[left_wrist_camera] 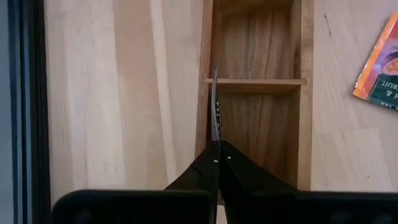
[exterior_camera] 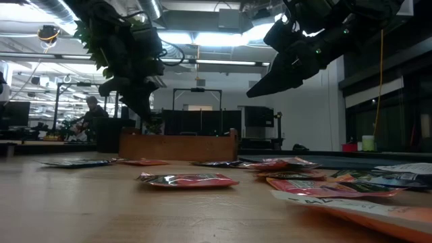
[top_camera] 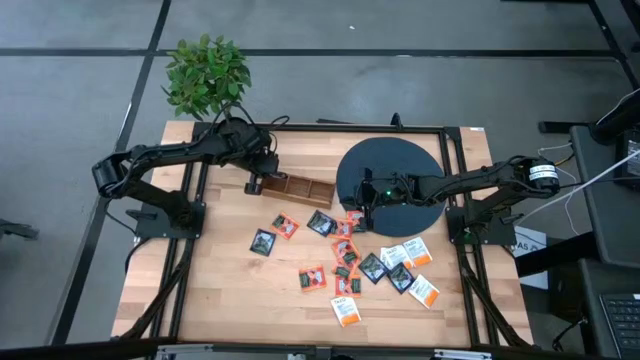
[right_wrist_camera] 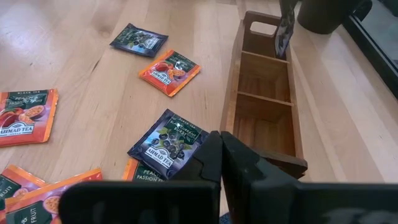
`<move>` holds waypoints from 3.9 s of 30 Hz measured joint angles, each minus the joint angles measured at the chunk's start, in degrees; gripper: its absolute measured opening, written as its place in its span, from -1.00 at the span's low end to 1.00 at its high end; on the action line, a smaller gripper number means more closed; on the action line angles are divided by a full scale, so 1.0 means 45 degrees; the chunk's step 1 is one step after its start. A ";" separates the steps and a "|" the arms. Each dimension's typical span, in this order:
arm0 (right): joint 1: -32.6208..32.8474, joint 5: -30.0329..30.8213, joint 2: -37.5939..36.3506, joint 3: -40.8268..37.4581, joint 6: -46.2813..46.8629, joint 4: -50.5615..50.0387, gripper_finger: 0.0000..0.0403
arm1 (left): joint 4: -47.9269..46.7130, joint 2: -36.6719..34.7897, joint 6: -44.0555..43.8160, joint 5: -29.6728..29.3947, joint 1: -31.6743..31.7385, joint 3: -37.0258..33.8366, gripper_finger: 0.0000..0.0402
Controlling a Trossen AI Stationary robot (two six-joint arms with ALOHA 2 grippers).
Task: Pick & Place Tea
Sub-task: Put the dark blue tea bag into the left section of the wooden organizer
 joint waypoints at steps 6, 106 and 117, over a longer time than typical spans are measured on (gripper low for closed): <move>0.0000 0.0000 0.0001 0.0000 0.0002 0.0000 -0.96 | -0.0005 0.0000 -0.0005 0.0005 -0.0005 0.0000 -0.99; 0.0002 0.0005 -0.0001 0.0000 0.0002 -0.0010 -0.96 | 0.0853 0.0777 0.1250 -0.0369 -0.0039 -0.0010 -0.96; 0.0005 0.0005 0.0002 0.0000 0.0002 -0.0015 -0.96 | 0.0937 0.0777 0.0789 -0.0651 -0.0039 -0.0010 -0.84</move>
